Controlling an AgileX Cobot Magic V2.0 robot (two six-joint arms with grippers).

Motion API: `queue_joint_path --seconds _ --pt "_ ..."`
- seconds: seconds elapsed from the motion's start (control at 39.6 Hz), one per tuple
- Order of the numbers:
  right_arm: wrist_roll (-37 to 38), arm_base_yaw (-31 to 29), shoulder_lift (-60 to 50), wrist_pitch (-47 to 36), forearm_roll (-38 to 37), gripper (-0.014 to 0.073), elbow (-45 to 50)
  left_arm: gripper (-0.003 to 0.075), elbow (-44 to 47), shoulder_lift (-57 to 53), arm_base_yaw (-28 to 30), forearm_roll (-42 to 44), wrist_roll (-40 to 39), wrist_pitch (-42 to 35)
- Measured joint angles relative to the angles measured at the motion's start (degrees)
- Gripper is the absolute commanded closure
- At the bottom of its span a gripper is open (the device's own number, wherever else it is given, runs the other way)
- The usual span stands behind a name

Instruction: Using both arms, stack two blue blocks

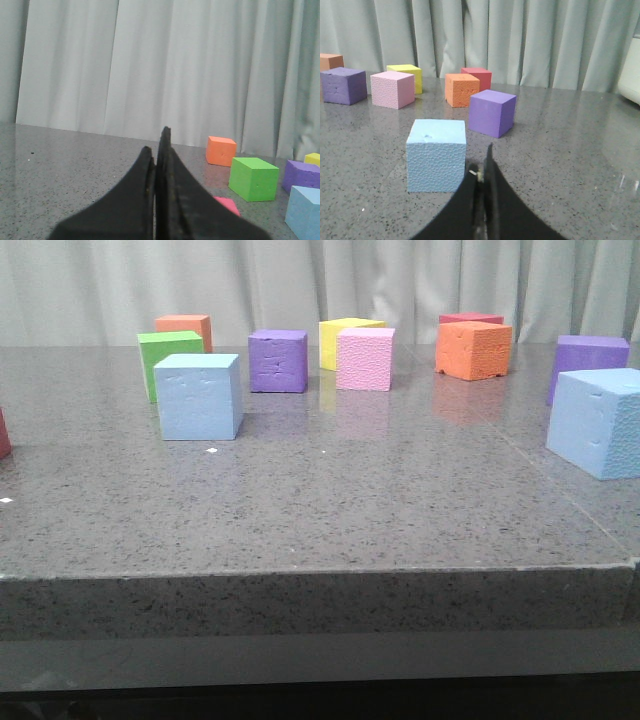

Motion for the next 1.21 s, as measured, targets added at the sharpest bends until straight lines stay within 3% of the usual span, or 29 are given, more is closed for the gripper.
queue_joint_path --seconds 0.2,0.33,0.58,0.73,0.91,1.21 --pt "0.0 0.0 0.0 -8.9 2.8 0.0631 0.0 0.0741 0.0 0.0 0.0 0.0 0.0 -2.7" --pt "0.0 0.0 0.0 -8.5 3.4 0.0631 -0.9 0.0741 -0.4 0.0 0.0 0.0 0.0 -3.6" --pt "0.0 0.0 0.0 2.5 3.6 0.0631 -10.6 0.0741 -8.8 0.0 0.0 0.0 0.0 -3.4" --pt "0.0 0.0 0.5 7.7 3.7 0.0631 -18.8 0.0741 -15.8 0.4 0.0 0.6 0.0 0.7" --pt "0.0 0.0 5.8 13.7 3.7 0.0631 -30.0 0.0741 -24.1 8.5 0.0 1.6 0.0 7.8" --pt "0.0 0.0 20.6 35.5 3.0 0.0631 -48.9 0.0741 -36.8 24.2 0.0 1.8 0.0 26.9"
